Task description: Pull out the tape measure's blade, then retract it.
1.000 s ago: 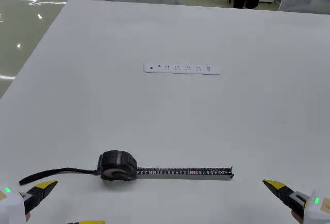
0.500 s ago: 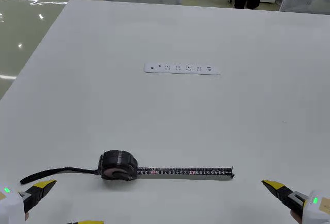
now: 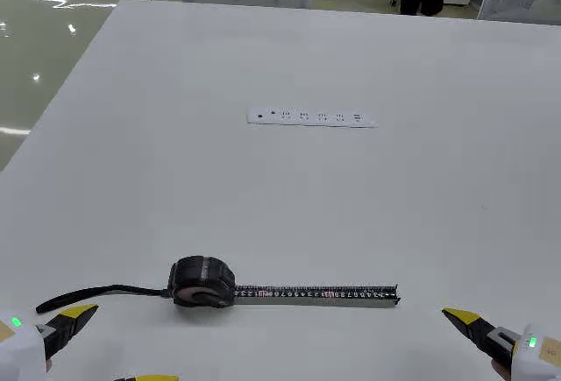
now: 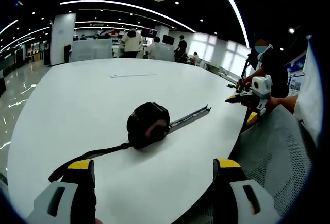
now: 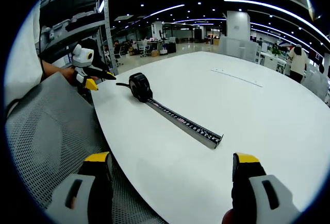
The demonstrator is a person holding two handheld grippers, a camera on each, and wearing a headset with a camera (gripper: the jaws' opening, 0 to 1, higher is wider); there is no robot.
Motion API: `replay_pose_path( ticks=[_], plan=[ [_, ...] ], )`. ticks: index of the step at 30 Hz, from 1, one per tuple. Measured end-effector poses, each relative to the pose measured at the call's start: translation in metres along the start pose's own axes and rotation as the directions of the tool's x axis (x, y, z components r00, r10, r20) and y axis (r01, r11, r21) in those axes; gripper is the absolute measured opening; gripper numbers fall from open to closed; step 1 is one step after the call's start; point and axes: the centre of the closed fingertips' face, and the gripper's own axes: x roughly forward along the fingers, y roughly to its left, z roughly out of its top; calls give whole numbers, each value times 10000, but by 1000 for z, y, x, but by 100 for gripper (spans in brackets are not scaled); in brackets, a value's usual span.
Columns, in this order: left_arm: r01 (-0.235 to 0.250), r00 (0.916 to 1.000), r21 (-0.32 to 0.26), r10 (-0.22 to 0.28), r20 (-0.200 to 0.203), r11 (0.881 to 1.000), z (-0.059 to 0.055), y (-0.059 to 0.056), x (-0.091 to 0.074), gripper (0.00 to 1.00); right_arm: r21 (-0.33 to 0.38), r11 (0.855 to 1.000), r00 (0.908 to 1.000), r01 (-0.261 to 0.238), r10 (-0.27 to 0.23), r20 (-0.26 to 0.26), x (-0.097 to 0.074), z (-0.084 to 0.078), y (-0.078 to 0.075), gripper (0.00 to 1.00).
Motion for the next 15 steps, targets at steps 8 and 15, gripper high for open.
replay_pose_path(
  ticks=[8,15],
  plan=[
    [20,9999,162,-18,-126,9999,1,-1,4,91,-2,9999,9999,-124,124,-95,2,-2,1,93],
    [-24,9996,217,30,-277,9998,4,-1,9,91,-15,9998,9998,-207,207,-74,3,0,0,94]
  ],
)
